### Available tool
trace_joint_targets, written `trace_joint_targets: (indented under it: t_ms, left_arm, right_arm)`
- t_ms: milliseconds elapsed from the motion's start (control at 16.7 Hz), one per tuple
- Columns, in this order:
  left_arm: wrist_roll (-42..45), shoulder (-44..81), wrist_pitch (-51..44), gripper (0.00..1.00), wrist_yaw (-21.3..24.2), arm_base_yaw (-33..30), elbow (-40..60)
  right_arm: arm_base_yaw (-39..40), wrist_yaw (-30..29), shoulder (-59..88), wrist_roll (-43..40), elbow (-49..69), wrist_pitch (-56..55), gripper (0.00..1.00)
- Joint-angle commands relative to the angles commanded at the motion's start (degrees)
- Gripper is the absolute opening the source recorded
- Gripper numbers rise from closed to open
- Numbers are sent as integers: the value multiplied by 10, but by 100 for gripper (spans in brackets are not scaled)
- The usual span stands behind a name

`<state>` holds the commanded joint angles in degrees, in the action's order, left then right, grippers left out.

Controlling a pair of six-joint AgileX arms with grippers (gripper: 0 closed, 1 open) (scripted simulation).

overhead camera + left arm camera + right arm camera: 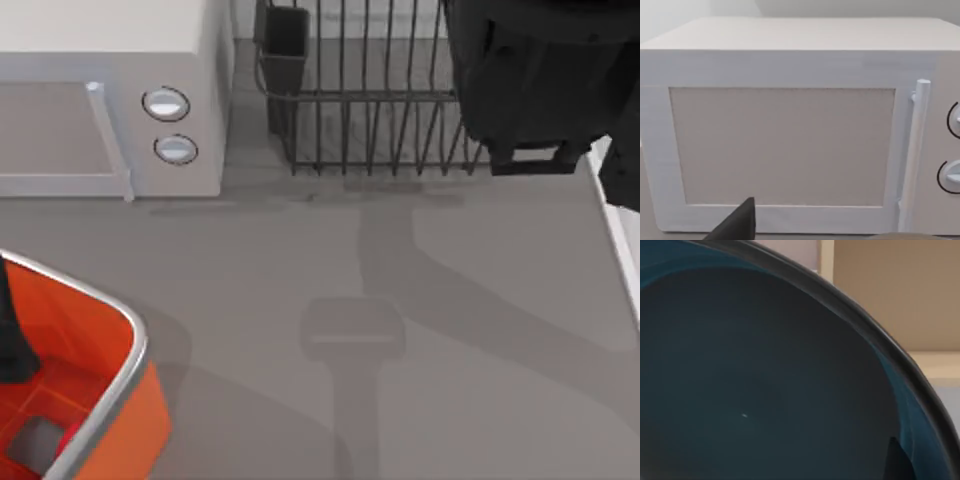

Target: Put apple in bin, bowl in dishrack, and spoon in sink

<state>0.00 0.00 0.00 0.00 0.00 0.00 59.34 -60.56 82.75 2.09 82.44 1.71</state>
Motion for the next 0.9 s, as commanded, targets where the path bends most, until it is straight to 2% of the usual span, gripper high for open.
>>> trace_joint_targets:
  t_ms: [480,900]
  left_arm:
    - [0,0,0,100,0,0,0]
    - [0,0,0,100,0,0,0]
  right_arm:
    - [-11,10,18,-2,2,-23,0]
    - [-117,112,192,-7,-23,-222,0]
